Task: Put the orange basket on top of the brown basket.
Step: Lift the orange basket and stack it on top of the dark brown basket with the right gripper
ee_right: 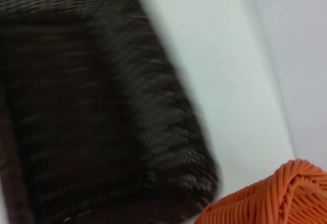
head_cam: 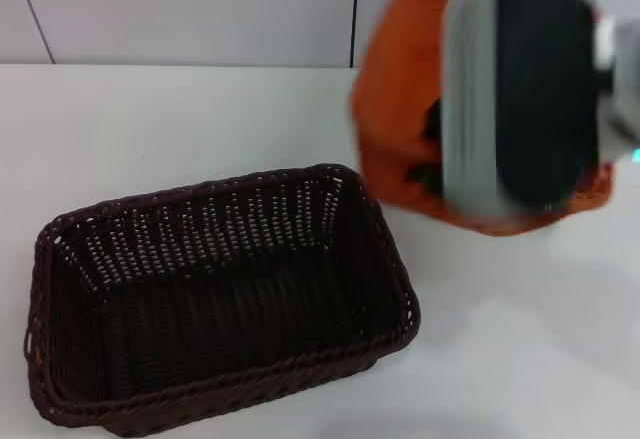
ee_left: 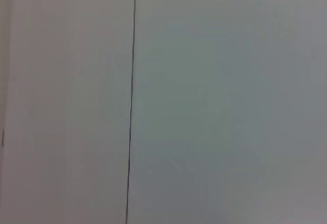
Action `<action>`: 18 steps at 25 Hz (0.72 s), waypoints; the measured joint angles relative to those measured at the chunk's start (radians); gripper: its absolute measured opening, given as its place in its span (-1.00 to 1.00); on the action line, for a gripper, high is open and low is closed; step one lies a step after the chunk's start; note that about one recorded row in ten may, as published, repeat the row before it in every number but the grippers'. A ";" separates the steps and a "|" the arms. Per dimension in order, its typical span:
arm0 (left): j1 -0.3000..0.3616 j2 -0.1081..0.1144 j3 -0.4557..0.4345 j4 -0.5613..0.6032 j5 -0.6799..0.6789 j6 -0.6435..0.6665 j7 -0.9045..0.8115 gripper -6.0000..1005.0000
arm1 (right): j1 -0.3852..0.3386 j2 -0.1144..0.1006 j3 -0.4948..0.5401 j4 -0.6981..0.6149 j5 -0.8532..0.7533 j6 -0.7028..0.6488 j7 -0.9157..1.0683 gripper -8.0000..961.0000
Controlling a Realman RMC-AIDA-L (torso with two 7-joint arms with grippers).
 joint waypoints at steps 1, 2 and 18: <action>0.000 0.000 0.000 0.000 0.000 0.000 0.000 0.48 | -0.013 0.001 -0.035 -0.015 0.001 0.009 -0.057 -0.58; -0.001 -0.001 0.000 0.002 0.000 -0.001 -0.011 0.48 | -0.027 0.000 -0.069 -0.035 0.000 0.015 -0.122 -0.58; -0.038 -0.009 0.004 -0.003 0.000 -0.076 -0.031 0.48 | -0.179 0.000 -0.178 -0.108 0.083 0.104 -0.892 -0.58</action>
